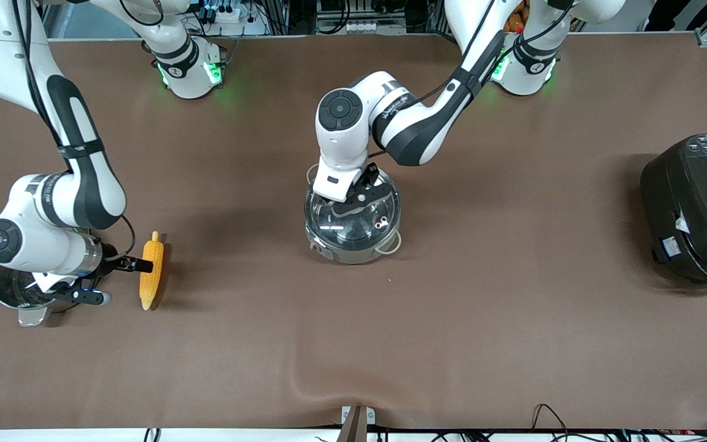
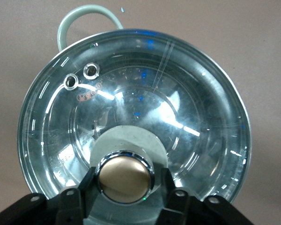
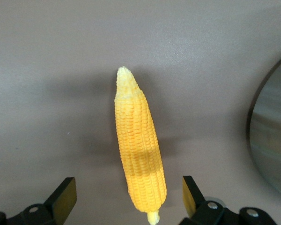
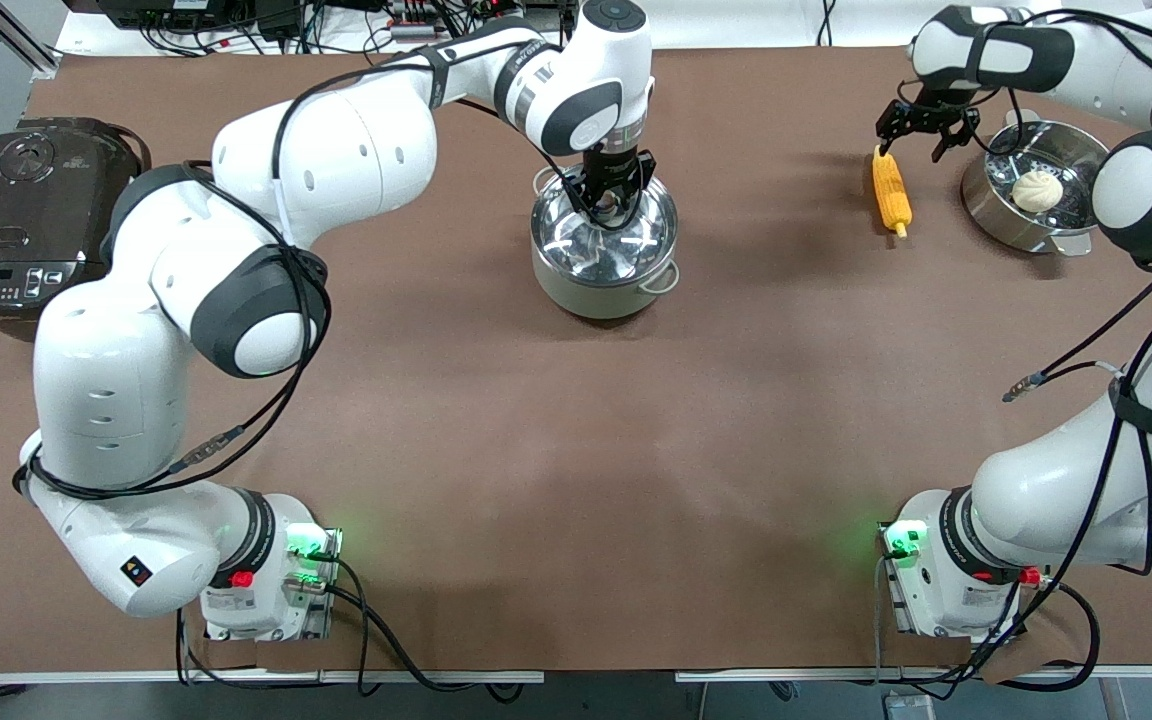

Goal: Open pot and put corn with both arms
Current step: 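Lift the glass lid aside with the left gripper while the right gripper grasps the corn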

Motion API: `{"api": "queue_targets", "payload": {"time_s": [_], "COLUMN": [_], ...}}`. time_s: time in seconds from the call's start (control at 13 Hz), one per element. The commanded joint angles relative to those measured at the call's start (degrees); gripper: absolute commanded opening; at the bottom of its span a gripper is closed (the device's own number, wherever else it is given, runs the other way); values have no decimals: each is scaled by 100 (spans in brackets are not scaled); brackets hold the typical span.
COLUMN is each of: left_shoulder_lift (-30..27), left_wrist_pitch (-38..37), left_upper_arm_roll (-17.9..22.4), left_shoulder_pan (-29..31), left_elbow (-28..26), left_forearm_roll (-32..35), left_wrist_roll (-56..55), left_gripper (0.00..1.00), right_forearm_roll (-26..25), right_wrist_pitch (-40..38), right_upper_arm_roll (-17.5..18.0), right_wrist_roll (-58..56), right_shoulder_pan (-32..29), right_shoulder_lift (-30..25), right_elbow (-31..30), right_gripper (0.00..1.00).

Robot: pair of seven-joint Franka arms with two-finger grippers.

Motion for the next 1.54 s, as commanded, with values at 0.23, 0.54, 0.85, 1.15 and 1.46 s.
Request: {"api": "queue_targets", "payload": {"time_s": [0.23,0.54,0.85,1.15,1.46], "left_shoulder_lift": [-4,-547,-1382,-1867,-1921], "left_wrist_pitch": [-52,-570,-1359,-1925,-1005], "left_upper_arm_roll": [66,66,75,57,48], "left_shoulder_pan": [-45,191,761,1850,2915], "left_elbow": [112,121,42,-361,-1607], "left_forearm_roll": [89,124,132,132,141], "left_wrist_roll": [-120,-7,1026,2953,4071], "left_gripper": [0,0,0,0,0], "right_forearm_roll": [-398,-732,-785,-952,-952], "right_wrist_pitch": [1153,1522,1821,2365,2464], "right_upper_arm_roll": [17,16,8,16,16], "right_wrist_roll": [67,67,76,76,58], "right_shoulder_pan": [-32,-32,-32,-67,-23], "right_shoulder_lift": [146,287,418,392,252], "right_elbow": [-648,-771,-833,-1193,-1343], "right_gripper": [100,100,100,0,0]}}
